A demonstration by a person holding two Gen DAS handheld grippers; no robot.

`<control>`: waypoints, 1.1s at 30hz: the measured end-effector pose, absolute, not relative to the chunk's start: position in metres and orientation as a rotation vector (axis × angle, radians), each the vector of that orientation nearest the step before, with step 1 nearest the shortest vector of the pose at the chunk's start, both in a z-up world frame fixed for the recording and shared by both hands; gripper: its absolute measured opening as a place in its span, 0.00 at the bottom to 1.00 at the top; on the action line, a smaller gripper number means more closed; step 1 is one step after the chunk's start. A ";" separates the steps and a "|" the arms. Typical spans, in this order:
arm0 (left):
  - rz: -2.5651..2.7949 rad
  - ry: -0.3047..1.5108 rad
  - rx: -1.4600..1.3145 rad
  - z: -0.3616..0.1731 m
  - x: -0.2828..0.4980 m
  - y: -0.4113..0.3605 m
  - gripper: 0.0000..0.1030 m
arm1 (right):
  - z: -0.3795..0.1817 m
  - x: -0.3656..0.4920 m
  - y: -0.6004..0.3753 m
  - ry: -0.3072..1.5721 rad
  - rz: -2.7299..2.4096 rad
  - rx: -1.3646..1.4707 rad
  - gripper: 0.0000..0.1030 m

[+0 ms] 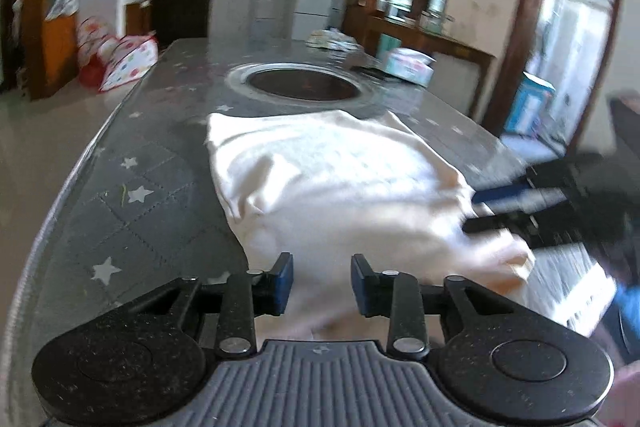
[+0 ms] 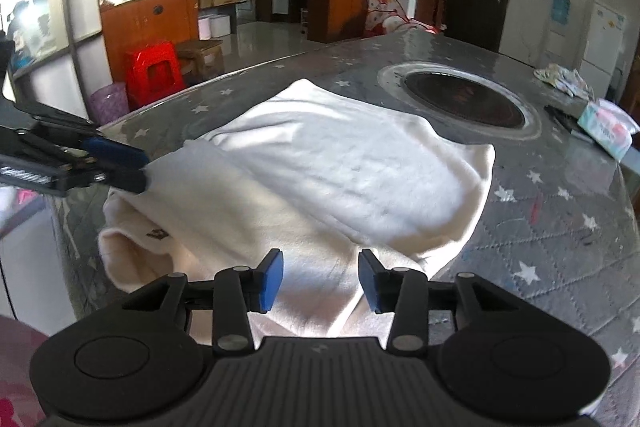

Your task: Fold clothes

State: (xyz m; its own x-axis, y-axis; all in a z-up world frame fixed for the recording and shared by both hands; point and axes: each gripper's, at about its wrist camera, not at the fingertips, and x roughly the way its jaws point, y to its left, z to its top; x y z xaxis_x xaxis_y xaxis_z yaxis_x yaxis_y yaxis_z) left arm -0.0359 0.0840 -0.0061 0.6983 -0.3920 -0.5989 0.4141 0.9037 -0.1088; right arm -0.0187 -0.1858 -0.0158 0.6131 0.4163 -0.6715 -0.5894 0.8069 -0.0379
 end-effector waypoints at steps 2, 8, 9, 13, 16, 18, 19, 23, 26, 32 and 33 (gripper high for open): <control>-0.477 0.645 0.090 -0.003 -0.050 0.080 0.43 | -0.013 -0.025 -0.186 0.698 0.601 -0.296 0.42; -0.534 0.608 0.268 -0.012 -0.070 0.056 0.44 | -0.008 -0.045 -0.184 0.680 0.637 -0.406 0.48; -0.539 0.602 0.297 -0.015 -0.071 0.052 0.44 | -0.007 -0.048 -0.185 0.678 0.640 -0.424 0.49; -0.564 0.559 0.412 -0.025 -0.076 0.038 0.44 | -0.007 -0.059 -0.185 0.669 0.651 -0.495 0.53; -0.594 0.527 0.461 -0.030 -0.081 0.032 0.44 | -0.009 -0.066 -0.183 0.658 0.667 -0.546 0.54; -0.609 0.512 0.474 -0.032 -0.082 0.028 0.44 | -0.011 -0.071 -0.181 0.651 0.678 -0.580 0.54; -0.612 0.507 0.476 -0.033 -0.081 0.027 0.43 | -0.012 -0.073 -0.180 0.647 0.683 -0.597 0.54; -0.623 0.492 0.453 -0.032 -0.077 0.027 0.13 | -0.016 -0.083 -0.176 0.632 0.703 -0.665 0.62; -0.614 0.489 0.392 -0.023 -0.069 0.030 0.09 | -0.019 -0.090 -0.173 0.620 0.718 -0.716 0.67; -0.610 0.480 0.271 -0.003 -0.046 0.037 0.09 | -0.029 -0.089 -0.162 0.568 0.719 -0.738 0.66; -0.610 0.480 0.255 -0.001 -0.042 0.038 0.09 | -0.031 -0.087 -0.161 0.562 0.723 -0.735 0.64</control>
State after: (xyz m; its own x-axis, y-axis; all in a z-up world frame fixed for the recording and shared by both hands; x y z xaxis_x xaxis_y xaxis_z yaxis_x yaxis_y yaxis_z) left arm -0.0420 0.0377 -0.0011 0.7149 -0.4868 -0.5019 0.6024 0.7933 0.0886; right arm -0.0874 -0.1610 -0.0309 0.6269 0.3838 -0.6780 -0.7517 0.5269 -0.3968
